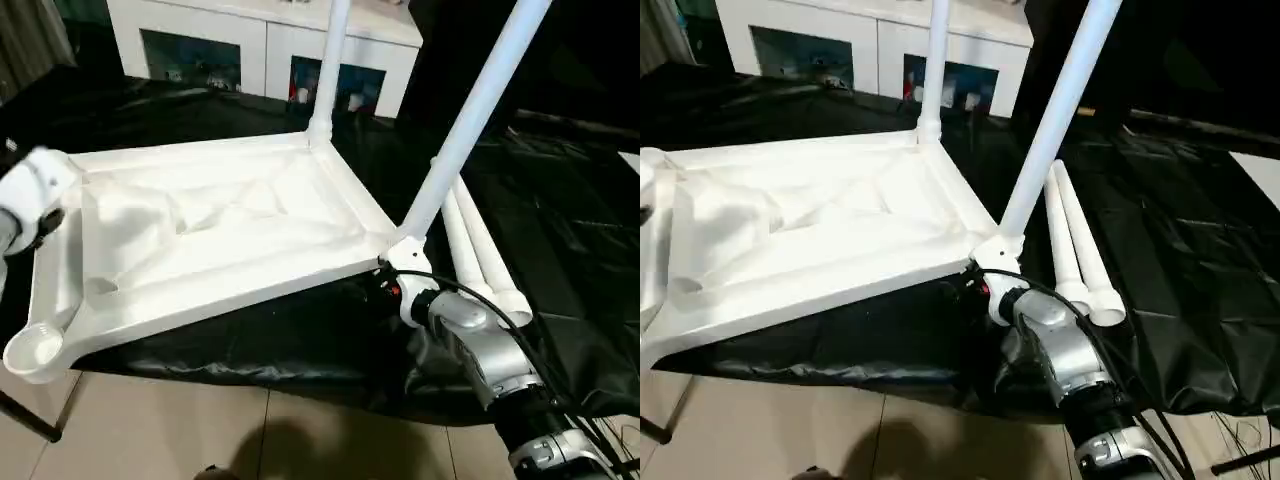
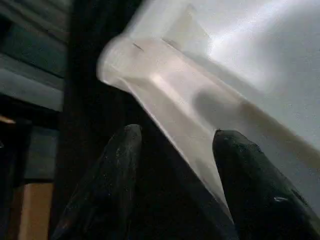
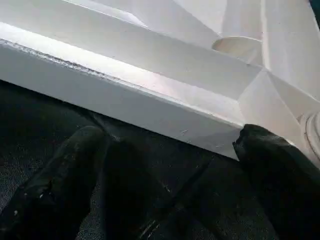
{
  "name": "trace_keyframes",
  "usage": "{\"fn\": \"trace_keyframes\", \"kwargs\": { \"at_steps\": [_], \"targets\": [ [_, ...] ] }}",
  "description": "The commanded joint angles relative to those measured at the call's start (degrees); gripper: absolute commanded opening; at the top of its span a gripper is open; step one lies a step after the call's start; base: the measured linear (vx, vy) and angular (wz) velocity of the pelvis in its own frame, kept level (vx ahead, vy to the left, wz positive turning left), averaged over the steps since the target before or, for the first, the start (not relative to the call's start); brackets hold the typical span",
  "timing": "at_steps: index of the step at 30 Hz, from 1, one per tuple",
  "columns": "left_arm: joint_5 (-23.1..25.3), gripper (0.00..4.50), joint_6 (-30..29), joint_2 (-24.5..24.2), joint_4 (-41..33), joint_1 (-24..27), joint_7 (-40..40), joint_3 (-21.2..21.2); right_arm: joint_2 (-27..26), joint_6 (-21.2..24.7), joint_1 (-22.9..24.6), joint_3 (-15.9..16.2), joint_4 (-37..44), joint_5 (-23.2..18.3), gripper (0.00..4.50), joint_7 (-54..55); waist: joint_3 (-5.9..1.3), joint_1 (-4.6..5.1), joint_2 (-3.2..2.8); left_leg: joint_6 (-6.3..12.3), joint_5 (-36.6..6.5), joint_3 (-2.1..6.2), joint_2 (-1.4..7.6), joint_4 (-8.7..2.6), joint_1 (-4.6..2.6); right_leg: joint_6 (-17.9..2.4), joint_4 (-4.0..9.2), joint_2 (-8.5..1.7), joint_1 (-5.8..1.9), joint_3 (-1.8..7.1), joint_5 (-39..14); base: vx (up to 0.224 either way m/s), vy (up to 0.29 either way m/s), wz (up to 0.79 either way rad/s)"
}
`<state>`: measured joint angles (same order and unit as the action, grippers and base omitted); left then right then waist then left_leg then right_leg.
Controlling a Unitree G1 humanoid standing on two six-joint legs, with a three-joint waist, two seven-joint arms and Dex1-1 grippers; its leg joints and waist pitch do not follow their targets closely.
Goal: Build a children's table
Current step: Rotate table base
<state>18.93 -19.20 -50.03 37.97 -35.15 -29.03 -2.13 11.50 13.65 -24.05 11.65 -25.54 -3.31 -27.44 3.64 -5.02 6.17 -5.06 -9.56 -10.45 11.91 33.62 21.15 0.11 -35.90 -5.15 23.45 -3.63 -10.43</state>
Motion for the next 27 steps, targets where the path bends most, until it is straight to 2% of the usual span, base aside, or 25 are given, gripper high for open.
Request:
{"fn": "trace_keyframes", "kwargs": {
  "at_steps": [1,7,9,14,17,18,19,20,21,22,23,27],
  "targets": [
    [1.0,2.63,1.3,0.8,0.8,1.5,-3.1,-2.8,0.4,-0.6,0.0,-0.3,-0.6,0.4,4.50,-0.3,-3.58,-0.06,-2.20,-3.58,-18.7,0.82,1.35,-4.79,-1.32,-9.6,4.20,-2.83,-1.64,2.57,-13.0,0.000,0.000,0.00],
    [1.5,2.63,1.2,1.3,1.2,2.6,-5.2,-5.0,0.0,-1.3,-0.2,-0.6,-1.3,0.6,4.50,-0.2,-3.46,0.00,-2.16,-3.60,-19.9,0.85,1.34,-4.87,-1.30,-10.2,4.28,-2.86,-1.67,2.56,-13.1,0.000,0.000,0.00],
    [0.2,2.63,0.6,1.5,-0.7,3.4,-7.2,-4.9,-0.2,-1.5,-0.3,-0.7,-1.5,0.6,4.50,-0.2,-3.48,-0.02,-2.10,-3.48,-20.4,0.89,1.40,-4.86,-1.37,-10.1,4.41,-2.99,-1.64,2.60,-14.7,0.000,0.000,0.00],
    [-2.8,2.63,-1.2,1.6,-6.1,5.0,-13.2,-5.2,-0.8,-2.1,-1.3,-0.6,-2.9,0.6,4.50,-0.2,-3.47,-0.01,-2.15,-3.64,-20.1,0.89,1.51,-4.90,-1.37,-10.7,4.26,-3.03,-1.56,2.60,-14.0,0.000,0.000,0.00],
    [-5.3,2.63,-3.3,0.9,-12.6,6.9,-19.7,-5.9,-1.7,-3.0,-3.0,-0.6,-5.1,0.6,4.50,-0.3,-3.46,-0.06,-2.05,-3.75,-20.3,0.88,1.59,-4.95,-1.42,-11.0,4.21,-3.19,-1.57,2.64,-14.3,0.000,0.000,0.00],
    [-7.0,2.63,-4.3,-0.1,-17.2,8.5,-24.5,-6.8,-2.5,-3.5,-4.3,-0.5,-7.0,0.6,4.50,-0.3,-3.37,-0.09,-2.19,-3.93,-20.9,0.76,1.59,-4.95,-1.61,-11.2,4.37,-3.05,-1.30,2.65,-15.0,0.000,0.000,0.00],
    [-7.7,2.63,-4.4,-0.5,-18.7,9.1,-26.3,-7.2,-2.8,-3.7,-4.8,-0.5,-7.6,0.6,4.50,-0.3,-3.42,-0.10,-2.21,-4.10,-21.0,0.94,1.71,-4.97,-1.55,-11.4,4.26,-3.39,-1.44,2.68,-15.2,0.000,0.000,0.00],
    [-7.8,2.63,-4.5,-0.5,-19.1,9.2,-26.6,-7.3,-2.8,-3.7,-4.9,-0.5,-7.8,0.6,4.50,-0.3,-3.27,-0.12,-2.28,-4.13,-21.4,0.75,1.55,-5.05,-1.55,-11.1,4.40,-2.98,-1.26,2.65,-15.8,0.000,0.000,0.00],
    [-8.6,2.63,-4.9,-1.1,-21.4,10.1,-28.7,-8.0,-3.4,-4.0,-5.7,-0.5,-8.8,0.5,4.50,-0.2,-3.30,-0.19,-2.25,-4.20,-21.9,0.73,1.60,-4.97,-1.80,-11.2,4.44,-3.08,-1.06,2.72,-15.9,0.000,0.000,0.00],
    [-9.5,2.63,-4.9,-1.5,-23.4,10.8,-30.5,-8.6,-3.9,-4.3,-6.4,-0.6,-9.9,0.4,4.50,-0.2,-3.22,-0.01,-2.28,-4.24,-22.0,0.83,1.53,-5.11,-1.42,-11.1,4.32,-2.97,-1.37,2.68,-16.1,0.000,0.000,0.00],
    [-10.5,2.63,-6.0,-1.6,-25.4,11.5,-31.8,-8.8,-4.4,-4.6,-7.1,-0.7,-10.8,0.3,4.50,-0.1,-3.38,0.01,-2.31,-4.35,-22.1,0.82,1.55,-5.08,-1.62,-11.1,4.19,-3.11,-1.31,2.69,-16.0,0.000,0.000,0.00],
    [-13.9,2.63,-8.8,0.1,-31.3,13.1,-34.9,-10.4,-6.6,-5.6,-9.8,-1.0,-14.6,0.2,4.50,0.1,-3.45,0.28,-2.18,-4.55,-21.1,0.72,1.43,-5.00,-1.42,-10.8,4.08,-2.88,-1.49,2.69,-15.5,0.000,0.000,0.00]
  ]
}}
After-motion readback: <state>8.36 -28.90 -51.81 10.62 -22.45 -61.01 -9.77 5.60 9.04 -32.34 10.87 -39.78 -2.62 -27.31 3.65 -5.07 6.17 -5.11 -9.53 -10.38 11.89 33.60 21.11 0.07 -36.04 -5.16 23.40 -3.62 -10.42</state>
